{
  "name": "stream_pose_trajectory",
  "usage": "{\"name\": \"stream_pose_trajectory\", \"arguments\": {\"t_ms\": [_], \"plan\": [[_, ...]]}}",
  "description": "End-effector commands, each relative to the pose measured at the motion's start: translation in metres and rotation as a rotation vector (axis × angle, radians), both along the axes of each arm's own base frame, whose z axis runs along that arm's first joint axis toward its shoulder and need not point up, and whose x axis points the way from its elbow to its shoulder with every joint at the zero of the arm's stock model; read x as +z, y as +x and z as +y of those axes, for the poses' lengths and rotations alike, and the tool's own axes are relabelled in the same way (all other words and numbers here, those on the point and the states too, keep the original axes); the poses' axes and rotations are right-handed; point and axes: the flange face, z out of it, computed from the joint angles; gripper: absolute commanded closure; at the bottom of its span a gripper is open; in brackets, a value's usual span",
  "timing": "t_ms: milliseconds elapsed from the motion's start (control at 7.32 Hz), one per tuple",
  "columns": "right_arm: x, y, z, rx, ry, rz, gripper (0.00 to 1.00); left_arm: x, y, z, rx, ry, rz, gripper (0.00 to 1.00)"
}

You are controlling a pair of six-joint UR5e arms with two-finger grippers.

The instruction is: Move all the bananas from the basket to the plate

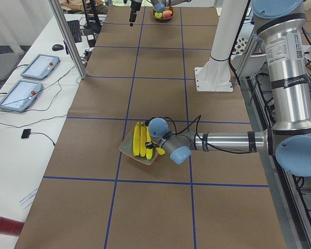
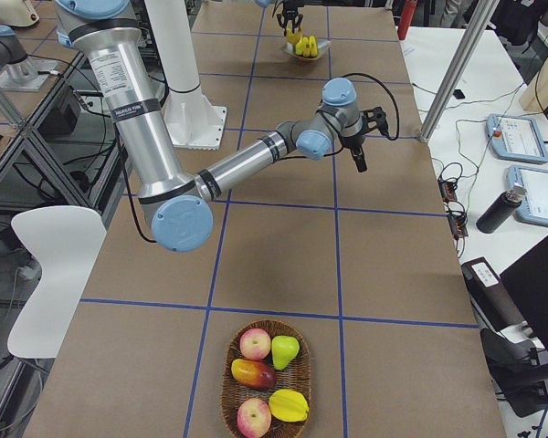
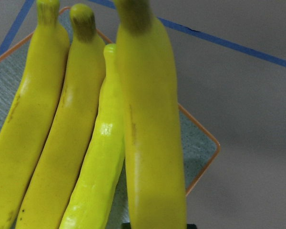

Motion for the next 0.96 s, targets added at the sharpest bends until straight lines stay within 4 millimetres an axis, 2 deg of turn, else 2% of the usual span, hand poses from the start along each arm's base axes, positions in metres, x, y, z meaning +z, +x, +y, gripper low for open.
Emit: {"name": "stream_pose_trajectory", "arguments": {"t_ms": [0,137,273,410,547,683,820], "plan": [[0.001,0.000,0.000,0.000,-0.002,0.001,0.00,0.000,0.003,-0.005,0.000,-0.001,0.000,0.15],[0.002,0.000,0.000,-0.001,-0.002,0.002,0.00,-0.005,0.007,-0.012,-0.014,-0.018,0.008,0.12],[0.004,0.000,0.000,-0.001,-0.005,0.005,0.00,-0.023,0.014,-0.026,-0.043,-0.051,0.034,0.08],[0.007,0.000,0.000,-0.004,-0.010,0.009,0.00,-0.036,0.018,-0.036,-0.103,-0.136,0.048,0.02],[0.009,0.001,0.000,-0.006,-0.011,0.012,0.00,-0.046,0.010,-0.049,-0.226,-0.285,0.064,0.01],[0.011,0.003,0.000,-0.015,-0.016,0.007,0.00,-0.059,-0.015,-0.071,-0.345,-0.370,0.094,0.01],[0.013,0.009,0.001,-0.029,-0.030,-0.008,0.00,-0.061,-0.046,-0.084,-0.463,-0.480,0.103,0.01]]}}
